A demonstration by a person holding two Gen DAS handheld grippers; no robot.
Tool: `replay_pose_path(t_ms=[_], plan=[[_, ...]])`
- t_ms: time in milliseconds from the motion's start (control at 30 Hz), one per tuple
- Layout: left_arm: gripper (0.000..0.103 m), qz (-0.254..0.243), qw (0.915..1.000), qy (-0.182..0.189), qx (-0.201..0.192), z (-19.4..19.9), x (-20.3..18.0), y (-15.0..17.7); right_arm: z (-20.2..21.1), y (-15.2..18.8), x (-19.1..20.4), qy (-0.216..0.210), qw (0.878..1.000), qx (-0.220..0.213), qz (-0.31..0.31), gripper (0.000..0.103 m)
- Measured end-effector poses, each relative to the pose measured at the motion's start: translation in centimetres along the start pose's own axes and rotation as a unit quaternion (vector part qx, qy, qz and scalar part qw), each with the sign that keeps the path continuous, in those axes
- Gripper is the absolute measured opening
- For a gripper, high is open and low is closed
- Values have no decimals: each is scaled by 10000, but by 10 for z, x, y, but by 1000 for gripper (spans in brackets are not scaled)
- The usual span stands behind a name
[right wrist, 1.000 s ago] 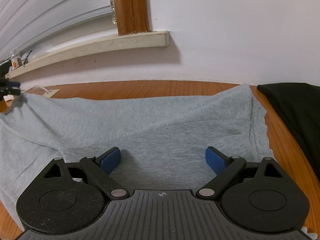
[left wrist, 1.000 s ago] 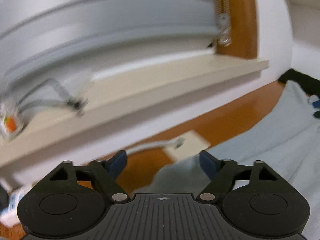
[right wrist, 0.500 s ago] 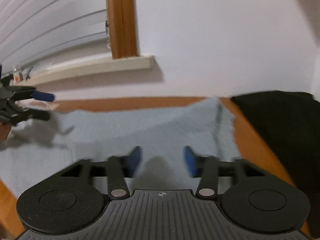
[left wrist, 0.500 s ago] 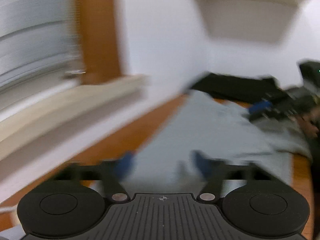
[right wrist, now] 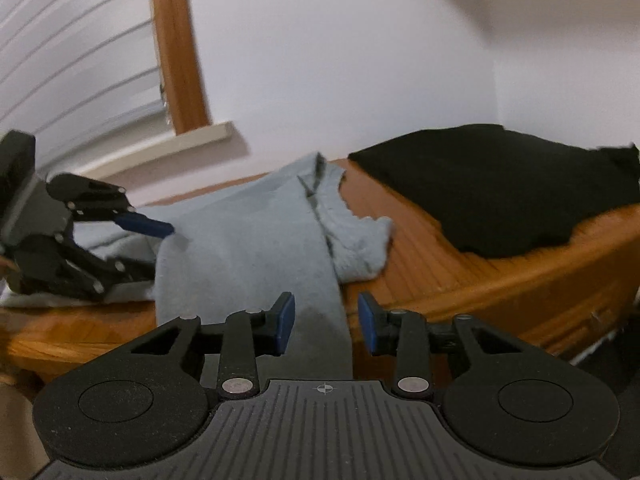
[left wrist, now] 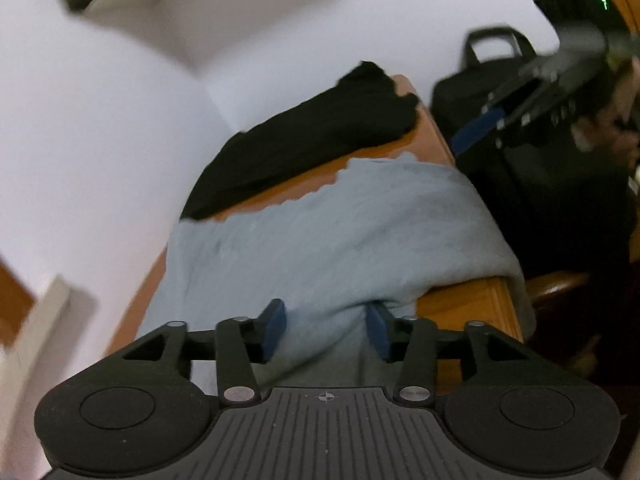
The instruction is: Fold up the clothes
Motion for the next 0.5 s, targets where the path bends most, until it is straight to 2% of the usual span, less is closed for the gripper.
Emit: replay_pose_path(t_ms=[100,200,233,267,367,433,500], plan=[[55,-554,9980,-314,27,-3,-13,-12,7,-1,1,-63,9999,-141,11,43],[53,-745,9967,-335,-37,-6,-20,-21,12,-1,3,-132,9997,-208,93,44],[44,-669,9975,-194,-69,-7,-19,-22,13,-1,5,-171,9996,-207,105,44],[29,-570,9983,-56,-105,-9,-17,-24,14,-1,8,-208,9995,-210,116,44],[17,358,9982,147,-454,-9,7,-29,14,-1,18,-327,9991,-200,154,44],[13,1012,9922,298,-664,-8,27,-28,13,1,25,-404,9988,-172,211,44],[10,1433,9862,327,-759,-9,43,-24,11,3,32,-471,9984,-142,260,44]])
Point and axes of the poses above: each gripper's, at about its wrist camera, not at the fingertips, and z roughly against the way its jaws point, x to its left, y to its underside, the point moved 9 cm from there along -z, roughly the way its jaws point, and after that the axes turned 15 degrees about -z, right-handed, at the moved point
